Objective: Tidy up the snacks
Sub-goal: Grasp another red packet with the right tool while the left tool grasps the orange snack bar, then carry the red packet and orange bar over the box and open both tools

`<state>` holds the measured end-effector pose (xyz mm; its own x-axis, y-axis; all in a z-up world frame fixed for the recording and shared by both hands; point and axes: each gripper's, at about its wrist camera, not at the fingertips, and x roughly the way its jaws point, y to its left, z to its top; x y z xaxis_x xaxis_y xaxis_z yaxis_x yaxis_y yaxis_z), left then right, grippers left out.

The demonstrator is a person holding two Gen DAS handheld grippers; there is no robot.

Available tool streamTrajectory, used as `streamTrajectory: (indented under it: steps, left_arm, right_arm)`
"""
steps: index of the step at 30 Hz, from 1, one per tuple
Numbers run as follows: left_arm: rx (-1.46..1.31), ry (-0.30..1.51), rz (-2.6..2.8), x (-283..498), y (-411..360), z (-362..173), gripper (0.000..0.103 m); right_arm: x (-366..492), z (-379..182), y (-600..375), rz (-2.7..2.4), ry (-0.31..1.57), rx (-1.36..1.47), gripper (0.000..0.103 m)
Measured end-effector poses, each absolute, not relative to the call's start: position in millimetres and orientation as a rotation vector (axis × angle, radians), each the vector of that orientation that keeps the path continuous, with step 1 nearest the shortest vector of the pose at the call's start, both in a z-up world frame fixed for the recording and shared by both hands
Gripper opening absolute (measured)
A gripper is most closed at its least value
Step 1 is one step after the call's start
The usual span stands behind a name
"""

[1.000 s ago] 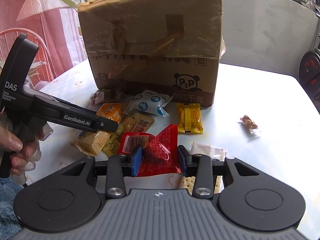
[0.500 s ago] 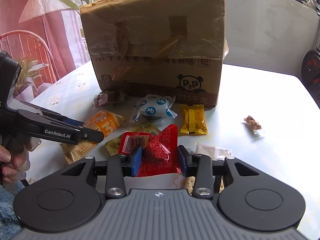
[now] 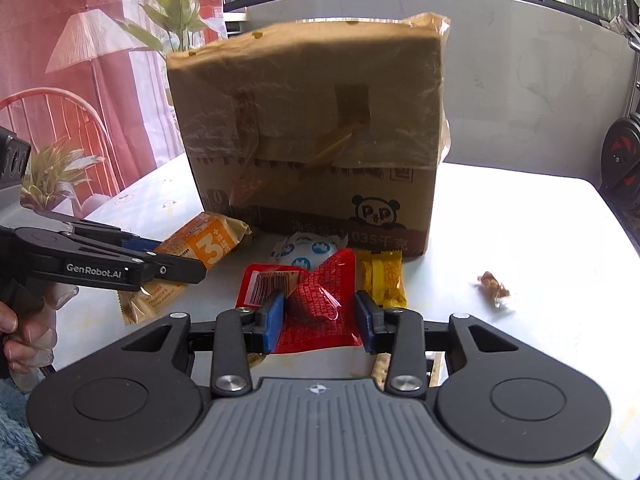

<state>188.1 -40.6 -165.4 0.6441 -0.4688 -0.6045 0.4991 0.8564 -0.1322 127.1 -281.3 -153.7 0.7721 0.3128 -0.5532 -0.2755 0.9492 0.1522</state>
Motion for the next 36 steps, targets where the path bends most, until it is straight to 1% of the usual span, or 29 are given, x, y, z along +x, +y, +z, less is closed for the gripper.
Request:
streamTrajectory:
  steps: [6, 10, 13, 15, 18, 23, 25, 27, 28, 29, 30, 33, 36]
  left_arm:
    - [0.057, 0.492, -0.574, 194.2, -34.5, -92.8, 0.038]
    - [0.087, 0.385, -0.568, 215.8, -42.2, -45.1, 0.038]
    - [0.118, 0.345, -0.542, 243.4, -53.5, -20.5, 0.038]
    - [0.142, 0.329, -0.499, 266.2, -62.3, -12.5, 0.038]
    - [0.140, 0.355, -0.433, 299.5, -69.8, -8.9, 0.038]
    - [0.136, 0.429, -0.344, 333.6, -81.0, -19.5, 0.038]
    - [0.143, 0.458, -0.318, 349.0, -79.6, -24.3, 0.039]
    - [0.136, 0.482, -0.311, 352.9, -79.2, -28.0, 0.050]
    - [0.129, 0.488, -0.312, 356.5, -79.0, -29.4, 0.064]
    - [0.120, 0.487, -0.314, 355.3, -74.9, -29.6, 0.070]
    - [0.115, 0.481, -0.318, 351.9, -70.7, -28.9, 0.070]
    - [0.116, 0.460, -0.318, 343.5, -56.5, -26.2, 0.069]
    - [0.103, 0.426, -0.334, 330.1, -37.0, -22.3, 0.069]
  right_arm:
    - [142.2, -95.4, -291.2, 0.333, 0.443, 0.039, 0.040]
    - [166.9, -50.7, -297.2, 0.345, 0.325, 0.021, 0.040]
    - [196.1, -23.8, -295.8, 0.343, 0.272, 0.001, 0.040]
    - [222.0, -13.1, -290.4, 0.321, 0.256, -0.042, 0.040]
    - [263.1, -8.3, -283.6, 0.283, 0.287, -0.042, 0.040]
    - [302.7, -23.9, -275.9, 0.221, 0.369, -0.027, 0.041]
    - [309.8, -31.4, -272.3, 0.210, 0.401, -0.018, 0.044]
    - [311.9, -38.7, -272.9, 0.222, 0.432, 0.008, 0.048]
    - [312.3, -41.8, -274.8, 0.224, 0.450, 0.024, 0.050]
    - [311.0, -44.0, -276.9, 0.225, 0.464, 0.037, 0.052]
    - [309.6, -45.4, -279.3, 0.223, 0.471, 0.045, 0.056]
    - [299.4, -43.3, -290.1, 0.234, 0.447, 0.068, 0.058]
    - [286.7, -40.3, -307.7, 0.257, 0.413, 0.107, 0.058]
